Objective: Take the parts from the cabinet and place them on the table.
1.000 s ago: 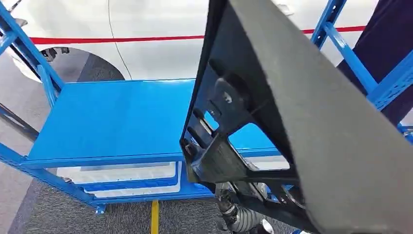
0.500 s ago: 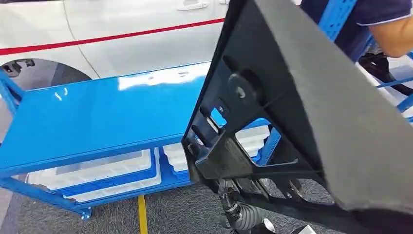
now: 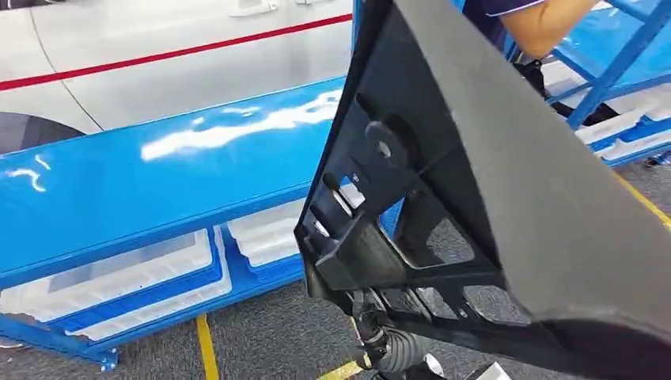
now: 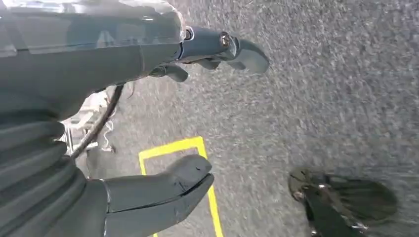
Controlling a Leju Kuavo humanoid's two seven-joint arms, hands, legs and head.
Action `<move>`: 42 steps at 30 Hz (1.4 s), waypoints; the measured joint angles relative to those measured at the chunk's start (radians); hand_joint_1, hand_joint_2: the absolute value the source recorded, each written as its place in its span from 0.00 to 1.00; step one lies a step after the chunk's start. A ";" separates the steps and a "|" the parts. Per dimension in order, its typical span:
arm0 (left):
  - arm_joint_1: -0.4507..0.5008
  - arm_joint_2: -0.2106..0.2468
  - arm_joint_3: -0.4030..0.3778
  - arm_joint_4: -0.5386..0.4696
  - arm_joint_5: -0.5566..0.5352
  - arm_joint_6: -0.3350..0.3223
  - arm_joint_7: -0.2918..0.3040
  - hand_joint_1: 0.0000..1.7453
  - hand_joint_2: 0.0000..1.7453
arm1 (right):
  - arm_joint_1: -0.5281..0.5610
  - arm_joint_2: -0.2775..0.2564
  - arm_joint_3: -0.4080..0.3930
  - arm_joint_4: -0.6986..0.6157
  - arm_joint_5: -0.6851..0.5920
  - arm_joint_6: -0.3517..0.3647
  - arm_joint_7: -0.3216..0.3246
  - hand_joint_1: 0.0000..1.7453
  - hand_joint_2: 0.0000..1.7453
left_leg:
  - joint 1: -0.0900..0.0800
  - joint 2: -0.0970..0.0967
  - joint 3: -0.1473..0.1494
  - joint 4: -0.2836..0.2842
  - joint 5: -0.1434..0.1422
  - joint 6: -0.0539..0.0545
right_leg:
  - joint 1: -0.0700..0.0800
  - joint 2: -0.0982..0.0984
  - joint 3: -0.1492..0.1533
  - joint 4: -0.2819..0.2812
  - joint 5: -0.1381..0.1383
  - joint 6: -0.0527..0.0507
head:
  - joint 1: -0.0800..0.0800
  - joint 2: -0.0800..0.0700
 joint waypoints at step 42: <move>-0.001 -0.010 0.024 0.000 0.002 -0.002 -0.012 0.00 1.00 | 0.051 0.005 -0.060 0.037 -0.040 -0.004 0.003 1.00 1.00 | 0.003 0.120 -0.053 0.055 0.004 -0.052 | -0.006 -0.067 0.134 -0.096 0.020 -0.015 | -0.002 0.000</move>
